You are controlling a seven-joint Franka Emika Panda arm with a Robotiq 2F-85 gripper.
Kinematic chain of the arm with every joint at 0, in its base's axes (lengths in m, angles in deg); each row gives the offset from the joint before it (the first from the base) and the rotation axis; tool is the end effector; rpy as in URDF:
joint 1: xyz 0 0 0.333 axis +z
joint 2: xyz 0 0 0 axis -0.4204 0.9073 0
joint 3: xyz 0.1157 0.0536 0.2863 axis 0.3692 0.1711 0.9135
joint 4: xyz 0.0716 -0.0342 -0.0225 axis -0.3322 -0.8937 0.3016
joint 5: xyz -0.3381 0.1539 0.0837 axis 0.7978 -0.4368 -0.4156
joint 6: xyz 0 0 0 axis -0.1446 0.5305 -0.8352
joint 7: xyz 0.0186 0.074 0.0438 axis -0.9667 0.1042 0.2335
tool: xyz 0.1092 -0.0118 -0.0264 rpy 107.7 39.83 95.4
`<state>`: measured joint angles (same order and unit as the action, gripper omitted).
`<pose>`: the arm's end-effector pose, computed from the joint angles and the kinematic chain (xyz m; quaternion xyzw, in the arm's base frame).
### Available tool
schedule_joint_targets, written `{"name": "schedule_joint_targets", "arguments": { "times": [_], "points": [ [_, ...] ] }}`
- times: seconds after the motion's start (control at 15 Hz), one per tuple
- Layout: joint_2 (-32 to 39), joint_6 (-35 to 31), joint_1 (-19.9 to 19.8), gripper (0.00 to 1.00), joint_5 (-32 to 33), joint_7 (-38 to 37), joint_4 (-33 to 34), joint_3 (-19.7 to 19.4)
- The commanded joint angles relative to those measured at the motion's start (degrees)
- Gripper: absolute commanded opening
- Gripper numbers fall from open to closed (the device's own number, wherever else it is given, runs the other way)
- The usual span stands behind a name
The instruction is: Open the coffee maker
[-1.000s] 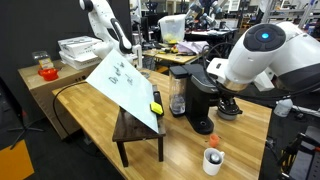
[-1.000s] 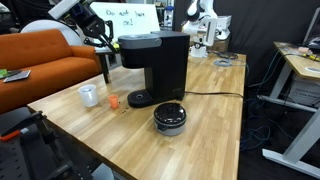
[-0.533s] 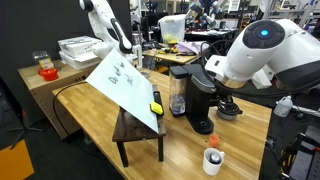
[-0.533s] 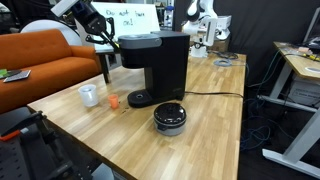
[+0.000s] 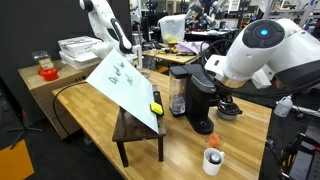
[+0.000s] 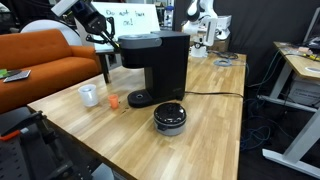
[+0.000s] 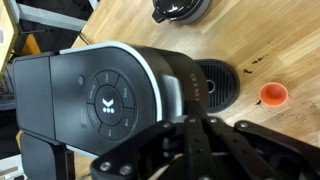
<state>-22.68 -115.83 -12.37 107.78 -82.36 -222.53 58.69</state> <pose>0.4268 0.1789 0.2810 0.8143 0.4888 0.0679 0.3056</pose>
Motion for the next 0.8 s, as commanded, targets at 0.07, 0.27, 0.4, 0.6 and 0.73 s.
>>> {"name": "schedule_joint_targets", "arguments": {
  "times": [0.07, 0.27, 0.4, 0.6, 0.73],
  "points": [
    [-0.5, -0.6, -0.9, 0.00, 2.2, -0.2, 0.5, -0.4],
    [-1.0, -0.6, -1.1, 0.00, 2.3, 0.0, 0.7, -0.7],
    [-1.7, -0.5, -1.2, 0.00, 2.4, 0.2, 0.8, -0.9],
    [-2.5, -0.4, -1.2, 0.00, 2.2, 0.4, 0.9, -1.0],
    [-2.9, -0.3, -1.1, 0.00, 2.1, 0.6, 0.8, -1.0]
  ]
}}
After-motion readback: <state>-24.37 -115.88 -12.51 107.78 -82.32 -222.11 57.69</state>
